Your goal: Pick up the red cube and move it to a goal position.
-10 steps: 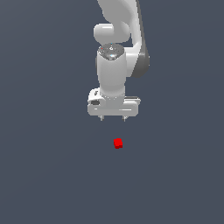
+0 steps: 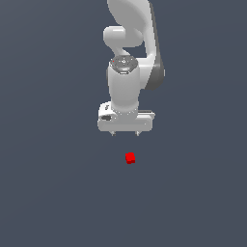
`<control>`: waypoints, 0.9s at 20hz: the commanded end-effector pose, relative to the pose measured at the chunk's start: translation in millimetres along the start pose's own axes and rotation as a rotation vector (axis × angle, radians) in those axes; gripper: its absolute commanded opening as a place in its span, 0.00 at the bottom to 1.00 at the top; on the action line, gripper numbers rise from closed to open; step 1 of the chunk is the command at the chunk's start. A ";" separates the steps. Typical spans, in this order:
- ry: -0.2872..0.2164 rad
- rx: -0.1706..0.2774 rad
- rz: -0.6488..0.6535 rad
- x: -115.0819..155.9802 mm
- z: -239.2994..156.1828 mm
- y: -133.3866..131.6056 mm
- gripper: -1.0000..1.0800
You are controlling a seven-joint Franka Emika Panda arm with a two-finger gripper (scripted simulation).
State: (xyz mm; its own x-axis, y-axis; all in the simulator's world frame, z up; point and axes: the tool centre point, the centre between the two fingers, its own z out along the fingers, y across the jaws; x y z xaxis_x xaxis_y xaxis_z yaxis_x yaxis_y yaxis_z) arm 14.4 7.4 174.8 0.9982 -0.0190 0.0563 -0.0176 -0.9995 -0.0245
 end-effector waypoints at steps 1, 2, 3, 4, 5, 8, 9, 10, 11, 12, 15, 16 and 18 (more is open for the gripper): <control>-0.005 -0.001 -0.019 2.1 11.5 -1.4 0.96; -0.007 -0.001 -0.028 3.3 17.0 -2.0 0.96; -0.009 -0.002 -0.038 4.6 23.1 -2.8 0.96; -0.012 -0.002 -0.049 6.0 29.7 -3.7 0.96; -0.014 -0.003 -0.061 7.4 36.8 -4.6 0.96; -0.023 -0.005 -0.102 12.2 60.9 -7.8 0.96; -0.027 -0.006 -0.117 14.0 69.9 -9.0 0.96; -0.030 -0.007 -0.132 15.7 79.2 -10.3 0.96; -0.033 -0.007 -0.147 17.4 88.0 -11.5 0.96; -0.036 -0.008 -0.161 18.9 96.2 -12.7 0.96; -0.044 -0.011 -0.198 22.8 117.7 -15.9 0.96; -0.046 -0.012 -0.208 23.9 123.8 -16.8 0.96; -0.050 -0.013 -0.226 25.8 134.4 -18.4 0.96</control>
State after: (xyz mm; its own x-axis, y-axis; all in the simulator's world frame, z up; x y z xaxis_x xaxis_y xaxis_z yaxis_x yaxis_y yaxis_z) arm 45.7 27.0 50.7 0.9815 0.1912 0.0107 0.1912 -0.9815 -0.0055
